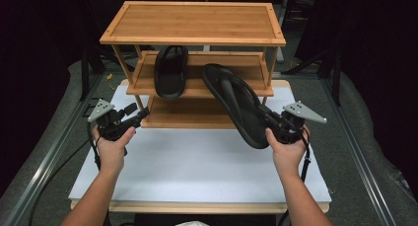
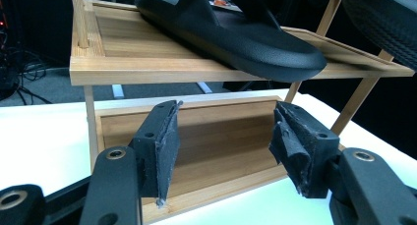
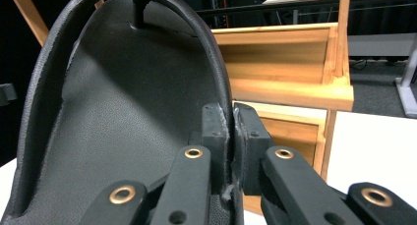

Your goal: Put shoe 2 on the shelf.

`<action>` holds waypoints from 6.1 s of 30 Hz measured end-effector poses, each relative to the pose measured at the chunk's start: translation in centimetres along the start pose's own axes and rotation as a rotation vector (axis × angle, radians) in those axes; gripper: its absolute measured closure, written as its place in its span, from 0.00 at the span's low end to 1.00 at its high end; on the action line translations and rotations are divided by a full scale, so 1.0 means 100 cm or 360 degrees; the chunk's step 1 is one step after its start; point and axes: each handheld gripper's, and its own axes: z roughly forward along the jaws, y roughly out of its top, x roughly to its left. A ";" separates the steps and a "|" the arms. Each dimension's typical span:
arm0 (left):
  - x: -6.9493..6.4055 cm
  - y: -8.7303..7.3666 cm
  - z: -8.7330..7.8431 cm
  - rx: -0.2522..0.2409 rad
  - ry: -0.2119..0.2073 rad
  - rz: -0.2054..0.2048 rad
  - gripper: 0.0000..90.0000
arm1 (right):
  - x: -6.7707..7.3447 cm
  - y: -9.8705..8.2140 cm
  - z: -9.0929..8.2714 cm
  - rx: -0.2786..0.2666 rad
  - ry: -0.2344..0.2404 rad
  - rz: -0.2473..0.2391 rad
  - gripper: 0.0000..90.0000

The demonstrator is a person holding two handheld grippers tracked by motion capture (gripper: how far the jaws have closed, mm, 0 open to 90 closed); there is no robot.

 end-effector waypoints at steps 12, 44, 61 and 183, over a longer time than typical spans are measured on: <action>0.004 0.002 -0.005 -0.0022 0.0013 -0.0014 0.48 | 0.006 0.032 0.041 0.0030 -0.0052 -0.0021 0.94; 0.013 0.002 -0.015 -0.0047 0.0046 -0.0038 0.48 | 0.002 0.054 0.127 0.0064 -0.0244 0.0010 0.94; 0.015 0.002 -0.017 -0.0047 0.0045 -0.0056 0.48 | 0.006 0.055 0.144 0.0051 -0.0307 0.0119 0.93; -0.042 0.067 0.103 0.0126 0.0009 0.0092 0.44 | 0.057 0.027 0.096 -0.0014 0.0073 0.0017 0.61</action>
